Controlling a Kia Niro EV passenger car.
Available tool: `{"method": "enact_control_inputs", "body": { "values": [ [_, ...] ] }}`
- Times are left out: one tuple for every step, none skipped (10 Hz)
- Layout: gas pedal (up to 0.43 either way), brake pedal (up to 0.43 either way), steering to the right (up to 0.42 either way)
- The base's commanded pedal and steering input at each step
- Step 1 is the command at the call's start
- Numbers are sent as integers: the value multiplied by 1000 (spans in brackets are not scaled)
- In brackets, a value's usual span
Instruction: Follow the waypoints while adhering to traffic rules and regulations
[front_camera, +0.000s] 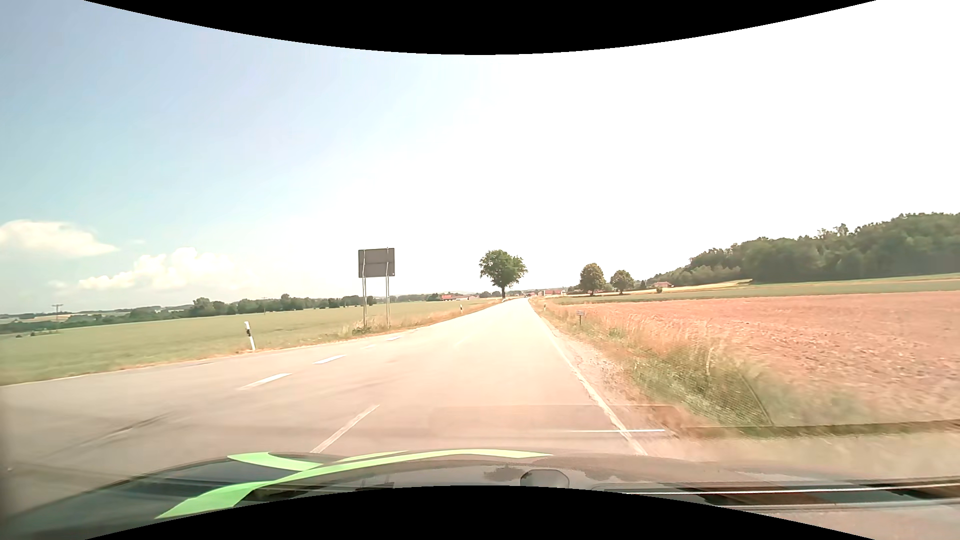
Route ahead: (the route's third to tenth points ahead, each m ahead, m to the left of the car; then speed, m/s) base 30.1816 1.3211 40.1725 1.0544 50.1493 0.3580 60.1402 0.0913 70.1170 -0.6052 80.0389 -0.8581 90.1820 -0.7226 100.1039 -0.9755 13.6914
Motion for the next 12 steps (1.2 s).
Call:
{"method": "enact_control_inputs", "body": {
  "values": [
    [551, 0, 1],
    [551, 0, 2],
    [551, 0, 3],
    [551, 0, 2],
    [551, 0, 2],
    [551, 0, 2],
    [551, 0, 2],
    [559, 0, 3],
    [559, 0, 3],
    [559, 0, 3],
    [559, 0, 4],
    [571, 0, 3]
  ]
}}
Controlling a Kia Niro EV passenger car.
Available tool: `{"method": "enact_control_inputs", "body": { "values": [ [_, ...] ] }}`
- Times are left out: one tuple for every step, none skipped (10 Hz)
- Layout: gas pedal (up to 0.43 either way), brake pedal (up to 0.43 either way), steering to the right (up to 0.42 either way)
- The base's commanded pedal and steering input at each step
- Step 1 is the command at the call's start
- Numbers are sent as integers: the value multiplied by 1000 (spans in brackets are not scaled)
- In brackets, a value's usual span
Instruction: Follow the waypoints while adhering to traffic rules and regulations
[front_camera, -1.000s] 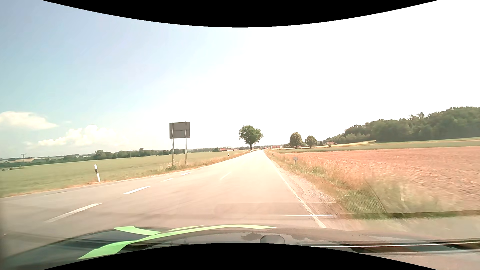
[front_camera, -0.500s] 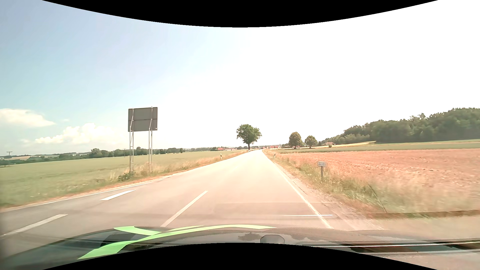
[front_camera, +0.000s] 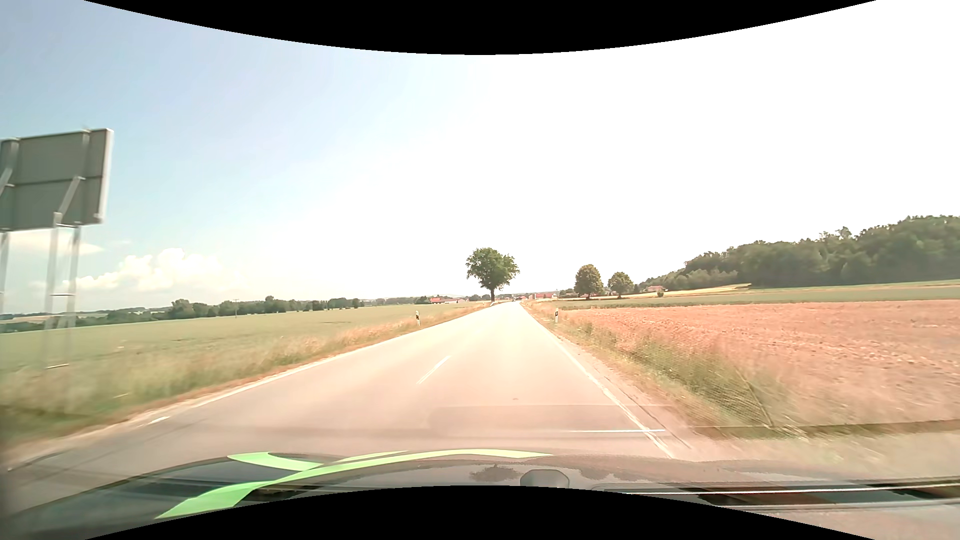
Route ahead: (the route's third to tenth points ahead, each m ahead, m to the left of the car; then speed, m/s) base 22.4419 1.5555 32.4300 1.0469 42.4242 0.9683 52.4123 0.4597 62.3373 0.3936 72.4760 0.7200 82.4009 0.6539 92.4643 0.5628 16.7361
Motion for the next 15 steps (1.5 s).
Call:
{"method": "enact_control_inputs", "body": {
  "values": [
    [571, 0, 4],
    [571, 0, 4],
    [571, 0, 3],
    [571, 0, 1],
    [579, 0, 1],
    [579, 0, 1],
    [579, 0, 0],
    [579, 0, -3],
    [579, 0, -5],
    [579, 0, -6],
    [579, 0, -6],
    [579, 0, -6],
    [559, 0, -6],
    [512, 0, -6],
    [488, 0, -6]
  ]
}}
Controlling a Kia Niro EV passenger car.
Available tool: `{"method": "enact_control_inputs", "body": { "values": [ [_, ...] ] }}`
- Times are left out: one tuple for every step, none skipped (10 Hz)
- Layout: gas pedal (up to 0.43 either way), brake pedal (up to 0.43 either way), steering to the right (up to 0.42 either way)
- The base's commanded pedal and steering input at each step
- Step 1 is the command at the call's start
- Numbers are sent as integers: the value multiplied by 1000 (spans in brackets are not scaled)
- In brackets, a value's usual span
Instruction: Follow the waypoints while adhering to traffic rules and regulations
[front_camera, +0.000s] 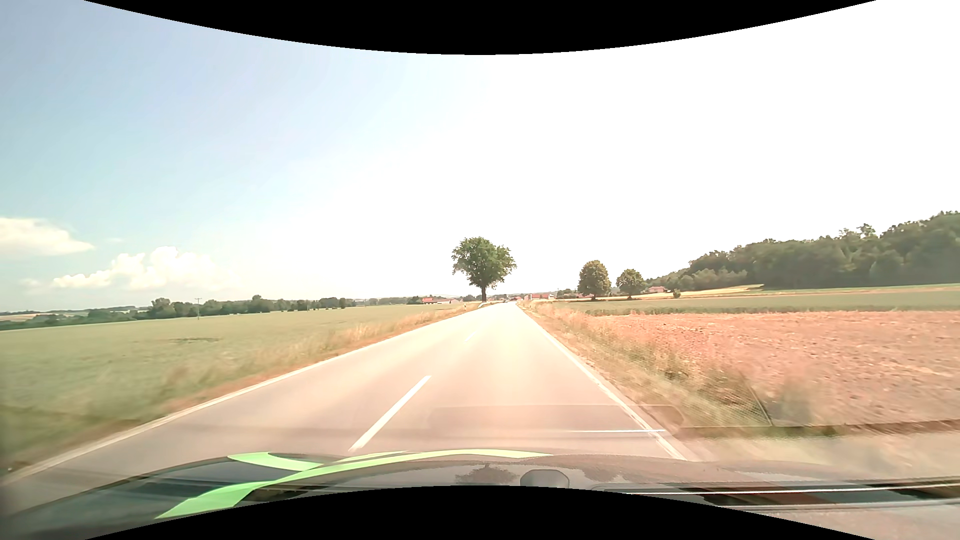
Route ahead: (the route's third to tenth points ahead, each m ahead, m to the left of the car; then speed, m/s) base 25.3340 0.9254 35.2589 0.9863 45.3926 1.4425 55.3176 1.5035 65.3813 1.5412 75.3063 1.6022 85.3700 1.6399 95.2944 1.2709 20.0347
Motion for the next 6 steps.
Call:
{"method": "enact_control_inputs", "body": {
  "values": [
    [488, 0, -5],
    [488, 0, -4],
    [488, 0, -2],
    [488, 0, -2],
    [500, 0, -1],
    [512, 0, -2]
  ]
}}
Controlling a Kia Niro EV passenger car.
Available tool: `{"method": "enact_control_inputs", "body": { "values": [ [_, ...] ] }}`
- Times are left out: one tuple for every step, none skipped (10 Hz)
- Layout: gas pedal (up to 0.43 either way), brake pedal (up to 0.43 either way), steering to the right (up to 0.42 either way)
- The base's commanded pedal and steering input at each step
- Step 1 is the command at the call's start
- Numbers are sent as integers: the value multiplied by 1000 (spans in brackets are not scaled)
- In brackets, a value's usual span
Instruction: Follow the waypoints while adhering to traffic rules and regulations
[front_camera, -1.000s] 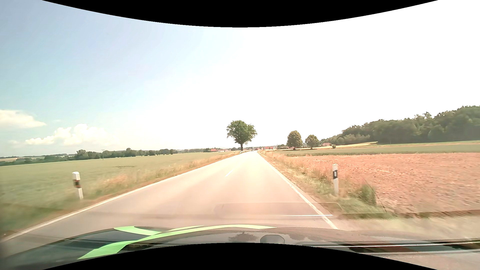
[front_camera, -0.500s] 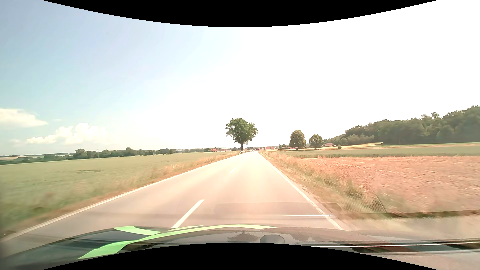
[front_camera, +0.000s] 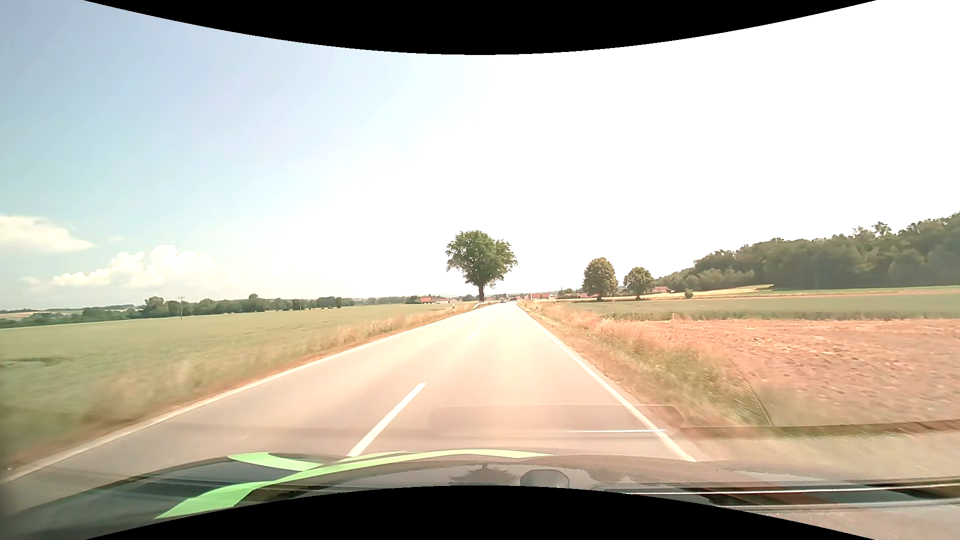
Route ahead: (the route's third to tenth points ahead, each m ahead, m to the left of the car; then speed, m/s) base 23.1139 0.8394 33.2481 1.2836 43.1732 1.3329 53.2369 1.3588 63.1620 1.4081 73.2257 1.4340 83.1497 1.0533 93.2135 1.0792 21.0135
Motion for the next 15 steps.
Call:
{"method": "enact_control_inputs", "body": {
  "values": [
    [512, 0, -1],
    [512, 0, -1],
    [500, 0, -2],
    [441, 0, -2],
    [441, 0, -1],
    [449, 0, -1],
    [469, 0, -2],
    [488, 0, -1],
    [500, 0, -1],
    [512, 0, -1],
    [512, 0, -1],
    [512, 0, -3],
    [512, 0, -3],
    [512, 0, -4],
    [500, 0, -5]
  ]
}}
